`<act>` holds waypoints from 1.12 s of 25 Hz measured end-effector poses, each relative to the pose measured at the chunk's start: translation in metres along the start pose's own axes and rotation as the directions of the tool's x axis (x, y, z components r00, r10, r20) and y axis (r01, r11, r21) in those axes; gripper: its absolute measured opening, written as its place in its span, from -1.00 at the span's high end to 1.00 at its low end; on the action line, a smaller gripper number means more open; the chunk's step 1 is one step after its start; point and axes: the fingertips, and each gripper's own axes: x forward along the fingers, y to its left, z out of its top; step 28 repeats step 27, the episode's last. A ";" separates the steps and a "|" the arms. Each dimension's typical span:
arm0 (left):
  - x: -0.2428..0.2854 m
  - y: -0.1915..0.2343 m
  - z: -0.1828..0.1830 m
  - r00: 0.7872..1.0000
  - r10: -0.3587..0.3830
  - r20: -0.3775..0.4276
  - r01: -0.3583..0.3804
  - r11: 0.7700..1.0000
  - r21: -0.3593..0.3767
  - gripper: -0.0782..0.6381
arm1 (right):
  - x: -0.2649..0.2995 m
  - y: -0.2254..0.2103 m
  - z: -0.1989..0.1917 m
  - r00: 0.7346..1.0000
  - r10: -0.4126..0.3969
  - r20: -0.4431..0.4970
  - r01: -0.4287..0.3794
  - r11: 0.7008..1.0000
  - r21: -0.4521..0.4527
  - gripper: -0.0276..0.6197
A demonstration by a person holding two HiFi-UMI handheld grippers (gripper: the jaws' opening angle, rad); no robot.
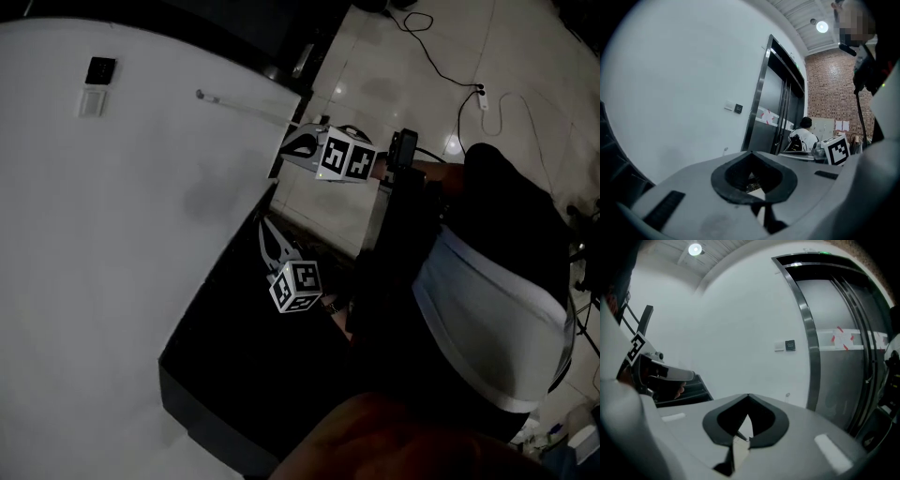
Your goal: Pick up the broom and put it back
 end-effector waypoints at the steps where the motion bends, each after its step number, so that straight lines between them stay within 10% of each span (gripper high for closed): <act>1: 0.003 0.005 0.002 1.000 0.005 -0.006 -0.005 1.000 0.001 0.77 | 0.003 0.000 0.002 1.000 -0.002 0.001 0.002 1.000 -0.001 0.91; 28: -0.002 -0.016 -0.005 1.000 0.024 0.016 -0.024 1.000 0.017 0.77 | -0.035 -0.011 0.014 0.996 -0.029 0.079 0.028 0.999 0.016 0.91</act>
